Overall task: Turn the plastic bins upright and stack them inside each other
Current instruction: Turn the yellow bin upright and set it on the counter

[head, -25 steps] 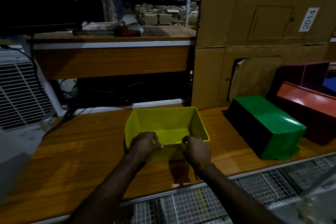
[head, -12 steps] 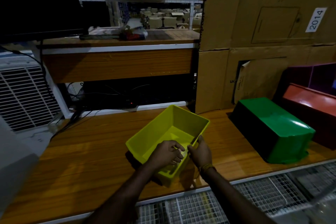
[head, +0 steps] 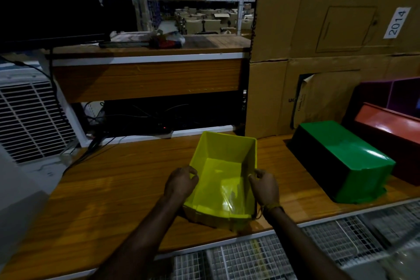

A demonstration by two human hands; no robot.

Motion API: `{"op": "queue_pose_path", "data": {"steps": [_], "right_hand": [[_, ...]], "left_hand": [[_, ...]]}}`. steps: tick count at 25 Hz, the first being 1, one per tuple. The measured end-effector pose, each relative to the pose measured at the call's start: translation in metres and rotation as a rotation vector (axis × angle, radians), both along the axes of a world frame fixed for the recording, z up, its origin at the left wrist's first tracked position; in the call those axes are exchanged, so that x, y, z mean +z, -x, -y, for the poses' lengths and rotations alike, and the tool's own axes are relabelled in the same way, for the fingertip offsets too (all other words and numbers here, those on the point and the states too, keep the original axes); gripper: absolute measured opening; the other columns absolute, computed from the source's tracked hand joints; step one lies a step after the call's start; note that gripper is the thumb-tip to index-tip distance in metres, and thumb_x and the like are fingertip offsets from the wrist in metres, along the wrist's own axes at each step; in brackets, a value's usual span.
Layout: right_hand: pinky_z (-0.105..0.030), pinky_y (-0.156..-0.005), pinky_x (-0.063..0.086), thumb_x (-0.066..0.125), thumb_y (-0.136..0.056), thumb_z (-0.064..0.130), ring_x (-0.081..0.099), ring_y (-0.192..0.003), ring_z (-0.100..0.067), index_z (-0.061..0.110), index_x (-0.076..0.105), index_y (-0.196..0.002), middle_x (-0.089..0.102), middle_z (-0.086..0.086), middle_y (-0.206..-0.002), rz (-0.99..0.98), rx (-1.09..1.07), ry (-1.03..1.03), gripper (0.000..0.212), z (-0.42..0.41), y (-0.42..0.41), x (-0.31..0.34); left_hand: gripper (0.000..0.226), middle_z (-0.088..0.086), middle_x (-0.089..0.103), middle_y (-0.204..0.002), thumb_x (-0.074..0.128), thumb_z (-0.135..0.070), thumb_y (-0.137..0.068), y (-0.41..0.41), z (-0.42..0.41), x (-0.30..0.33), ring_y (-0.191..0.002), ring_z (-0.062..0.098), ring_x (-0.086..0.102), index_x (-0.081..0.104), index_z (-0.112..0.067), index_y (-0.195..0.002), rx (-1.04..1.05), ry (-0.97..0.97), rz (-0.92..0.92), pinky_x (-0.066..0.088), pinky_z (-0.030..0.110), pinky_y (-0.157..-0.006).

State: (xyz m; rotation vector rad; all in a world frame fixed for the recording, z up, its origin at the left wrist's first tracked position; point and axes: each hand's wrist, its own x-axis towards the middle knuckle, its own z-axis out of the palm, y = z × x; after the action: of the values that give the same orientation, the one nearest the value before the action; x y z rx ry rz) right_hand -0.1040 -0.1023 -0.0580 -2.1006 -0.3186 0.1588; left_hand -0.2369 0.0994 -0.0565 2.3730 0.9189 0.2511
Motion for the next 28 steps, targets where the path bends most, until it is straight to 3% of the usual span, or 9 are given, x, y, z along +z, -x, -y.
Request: {"op": "queue_pose_path", "data": {"steps": [4,7,9,14,16,18,22,26,28], "right_hand": [[-0.040,-0.081,0.051,0.066,-0.088,0.019,0.065,-0.105,-0.035,0.005,0.064,-0.124,0.068,-0.020,-0.120,-0.011,0.014,-0.058,0.039,0.001,0.009,0.007],[-0.037,-0.079,0.053,0.066,-0.088,0.025,0.066,-0.102,-0.032,0.011,0.069,-0.118,0.070,-0.017,-0.115,-0.013,0.003,-0.131,0.033,-0.001,-0.008,0.029],[-0.038,-0.081,0.054,0.065,-0.089,0.027,0.066,-0.100,-0.029,0.010,0.071,-0.113,0.072,-0.013,-0.108,-0.028,-0.007,-0.247,0.030,-0.004,-0.019,0.050],[-0.031,-0.078,0.044,0.061,-0.094,0.027,0.060,-0.090,-0.019,0.005,0.072,-0.106,0.067,-0.005,-0.094,-0.020,0.006,-0.445,0.028,-0.011,-0.029,0.096],[-0.031,-0.074,0.047,0.060,-0.094,0.032,0.061,-0.084,-0.017,0.008,0.072,-0.101,0.068,-0.003,-0.089,-0.037,0.004,-0.485,0.028,-0.015,-0.029,0.102],[-0.033,-0.078,0.049,0.059,-0.094,0.030,0.062,-0.086,-0.018,0.011,0.072,-0.102,0.070,-0.004,-0.093,-0.058,0.009,-0.499,0.025,-0.019,-0.027,0.101],[-0.037,-0.075,0.049,0.055,-0.094,0.014,0.060,-0.085,-0.019,0.013,0.069,-0.110,0.067,0.000,-0.093,-0.130,0.061,-0.501,0.022,-0.015,-0.023,0.088],[-0.038,-0.063,0.047,0.058,-0.088,0.015,0.061,-0.081,-0.028,0.021,0.069,-0.093,0.070,-0.015,-0.101,-0.216,0.023,-0.420,0.014,-0.015,-0.017,0.062],[-0.043,-0.070,0.053,0.063,-0.077,0.026,0.065,-0.084,-0.031,0.027,0.070,-0.086,0.072,-0.016,-0.101,-0.230,0.024,-0.339,0.012,-0.017,-0.016,0.043]], "left_hand": [[0.024,0.011,0.069,-0.117,0.061,-0.032,-0.088,-0.006,0.004,0.013,-0.104,0.032,0.063,0.069,-0.023,-0.109,0.095,-0.035,0.082,0.050,0.033,-0.080],[0.022,0.013,0.073,-0.103,0.063,-0.031,-0.088,-0.013,0.006,0.048,-0.094,0.035,0.066,0.070,-0.023,-0.107,0.147,-0.052,0.177,0.048,0.033,-0.070],[0.020,0.013,0.073,-0.103,0.062,-0.031,-0.088,-0.017,0.004,0.076,-0.097,0.035,0.066,0.072,-0.021,-0.103,0.180,-0.023,0.251,0.047,0.033,-0.071],[0.047,0.011,0.070,-0.107,0.050,-0.051,-0.094,-0.019,0.001,0.111,-0.100,0.030,0.063,0.069,-0.011,-0.111,0.204,0.162,0.513,0.040,0.030,-0.072],[0.047,0.011,0.070,-0.103,0.048,-0.052,-0.095,-0.018,0.003,0.113,-0.097,0.030,0.063,0.069,-0.013,-0.109,0.228,0.168,0.564,0.039,0.030,-0.070],[0.040,0.010,0.069,-0.098,0.049,-0.047,-0.096,-0.018,0.007,0.114,-0.088,0.027,0.063,0.068,-0.014,-0.107,0.265,0.165,0.580,0.037,0.030,-0.065],[0.025,0.001,0.065,-0.093,0.053,-0.031,-0.095,-0.012,0.008,0.103,-0.064,0.004,0.050,0.066,-0.017,-0.111,0.296,0.177,0.556,0.039,0.027,-0.060],[0.023,0.008,0.069,-0.107,0.061,-0.026,-0.089,-0.004,-0.002,0.077,-0.090,0.026,0.064,0.066,-0.020,-0.111,0.277,0.195,0.419,0.047,0.032,-0.072],[0.025,0.011,0.069,-0.113,0.062,-0.026,-0.089,-0.002,-0.004,0.060,-0.098,0.030,0.064,0.066,-0.019,-0.112,0.276,0.195,0.352,0.049,0.034,-0.077]]}}
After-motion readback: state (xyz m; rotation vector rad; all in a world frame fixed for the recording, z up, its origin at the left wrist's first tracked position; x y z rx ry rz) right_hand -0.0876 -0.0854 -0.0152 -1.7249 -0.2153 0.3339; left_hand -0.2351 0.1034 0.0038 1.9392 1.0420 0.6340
